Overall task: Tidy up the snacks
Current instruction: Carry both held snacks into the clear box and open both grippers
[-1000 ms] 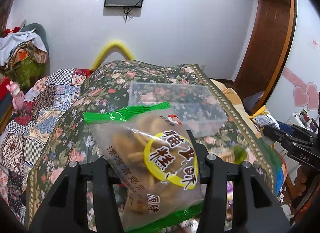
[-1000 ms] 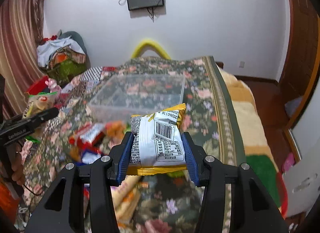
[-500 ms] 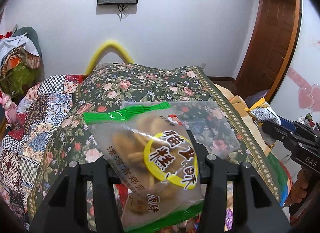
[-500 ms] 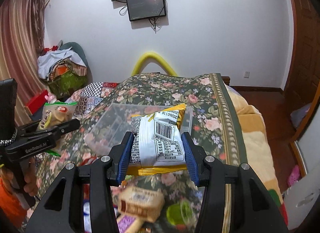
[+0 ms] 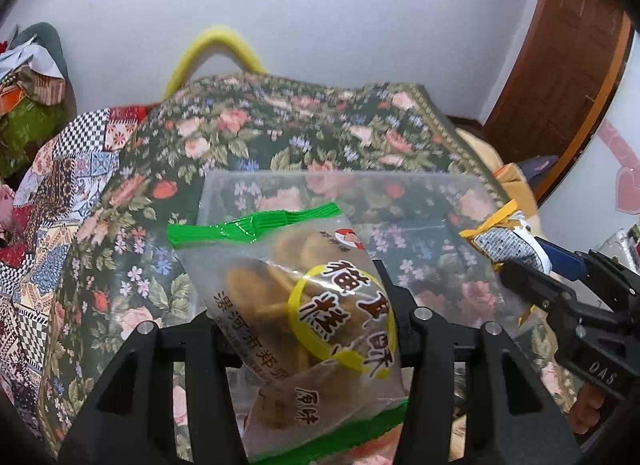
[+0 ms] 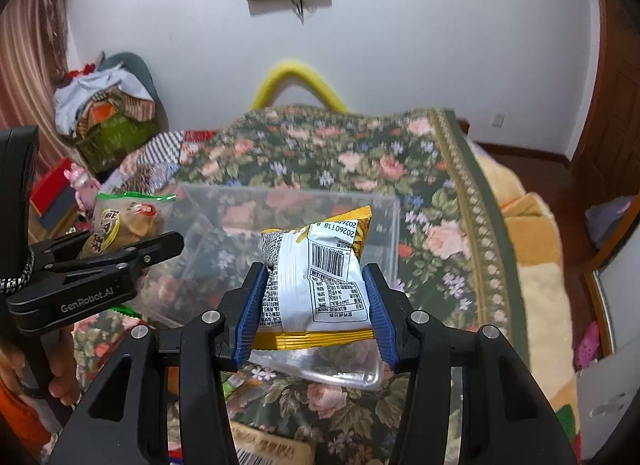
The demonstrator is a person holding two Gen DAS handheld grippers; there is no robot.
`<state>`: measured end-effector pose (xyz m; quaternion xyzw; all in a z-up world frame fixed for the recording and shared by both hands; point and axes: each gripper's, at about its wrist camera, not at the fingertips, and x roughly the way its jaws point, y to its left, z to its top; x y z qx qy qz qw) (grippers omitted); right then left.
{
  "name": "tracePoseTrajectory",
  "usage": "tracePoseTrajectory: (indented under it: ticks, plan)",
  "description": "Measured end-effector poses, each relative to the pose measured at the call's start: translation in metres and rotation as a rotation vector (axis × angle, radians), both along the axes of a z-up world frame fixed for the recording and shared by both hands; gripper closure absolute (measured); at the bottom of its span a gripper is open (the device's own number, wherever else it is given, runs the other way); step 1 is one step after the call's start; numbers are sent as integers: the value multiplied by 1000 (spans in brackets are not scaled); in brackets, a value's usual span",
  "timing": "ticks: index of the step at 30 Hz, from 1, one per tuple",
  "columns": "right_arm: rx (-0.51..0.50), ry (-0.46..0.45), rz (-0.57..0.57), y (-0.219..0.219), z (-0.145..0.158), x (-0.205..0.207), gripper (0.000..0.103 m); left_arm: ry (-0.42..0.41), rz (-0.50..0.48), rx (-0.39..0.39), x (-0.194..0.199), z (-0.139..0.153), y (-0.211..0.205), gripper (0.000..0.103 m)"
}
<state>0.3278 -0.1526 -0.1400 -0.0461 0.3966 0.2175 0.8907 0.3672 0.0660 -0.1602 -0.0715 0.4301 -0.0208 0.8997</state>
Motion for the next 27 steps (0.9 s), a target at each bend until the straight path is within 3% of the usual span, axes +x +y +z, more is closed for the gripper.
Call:
tracePoseTrajectory:
  ticks: [9, 13, 18, 27]
  plan:
    - [-67, 95, 61, 14, -28, 18, 57, 84, -36, 9, 19, -28, -5, 54]
    - [-80, 86, 60, 18, -30, 19, 56, 78, -32, 18, 19, -27, -5, 46]
    - [-93, 44, 58, 18, -21, 12, 42, 21, -37, 28, 7, -8, -4, 40]
    - [-23, 14, 39, -2, 11, -9, 41, -89, -47, 57, -41, 44, -3, 38]
